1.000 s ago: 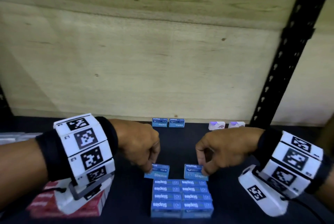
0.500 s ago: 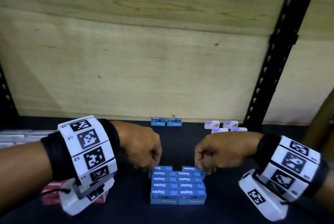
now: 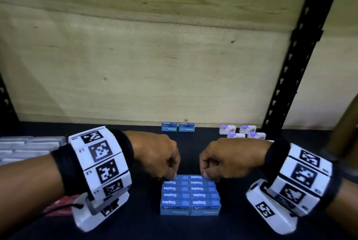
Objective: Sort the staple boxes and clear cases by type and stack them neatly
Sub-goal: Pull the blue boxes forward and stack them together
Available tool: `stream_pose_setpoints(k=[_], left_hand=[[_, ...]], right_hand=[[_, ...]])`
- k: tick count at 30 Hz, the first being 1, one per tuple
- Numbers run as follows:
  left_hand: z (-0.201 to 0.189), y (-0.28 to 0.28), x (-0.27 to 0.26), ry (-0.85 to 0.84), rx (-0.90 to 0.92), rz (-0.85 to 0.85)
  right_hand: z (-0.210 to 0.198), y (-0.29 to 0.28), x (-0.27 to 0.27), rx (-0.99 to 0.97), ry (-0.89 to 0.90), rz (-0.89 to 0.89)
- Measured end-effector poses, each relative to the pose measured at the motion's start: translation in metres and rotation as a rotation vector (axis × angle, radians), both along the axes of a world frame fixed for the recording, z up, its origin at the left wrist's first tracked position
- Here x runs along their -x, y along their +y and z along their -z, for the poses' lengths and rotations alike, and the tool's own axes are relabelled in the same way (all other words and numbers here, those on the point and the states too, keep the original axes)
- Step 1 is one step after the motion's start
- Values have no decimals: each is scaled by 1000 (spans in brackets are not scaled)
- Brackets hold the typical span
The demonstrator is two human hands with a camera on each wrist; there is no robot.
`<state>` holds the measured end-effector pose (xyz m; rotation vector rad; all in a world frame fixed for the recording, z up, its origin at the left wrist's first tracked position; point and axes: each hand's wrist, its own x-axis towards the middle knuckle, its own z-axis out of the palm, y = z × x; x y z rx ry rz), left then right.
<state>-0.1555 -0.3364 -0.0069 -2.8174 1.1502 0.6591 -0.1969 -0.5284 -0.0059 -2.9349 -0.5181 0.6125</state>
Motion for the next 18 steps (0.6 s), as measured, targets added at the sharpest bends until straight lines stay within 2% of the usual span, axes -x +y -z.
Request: stream_pose_setpoints(k=[9,13,15,18], left_hand=[[-2,-3,-5,56,-20,-8],[-2,-4,-12,131,-29,-32],[-3,-5,-19,100,6,-52],[-7,-7,-37,-65,76,-81]], right_hand=[[-5,8,-3,103,-18,-55],[-6,7,-11,116,51,-39],[-10,6,-18,116,90,2],[-19,6,-35,158,14,12]])
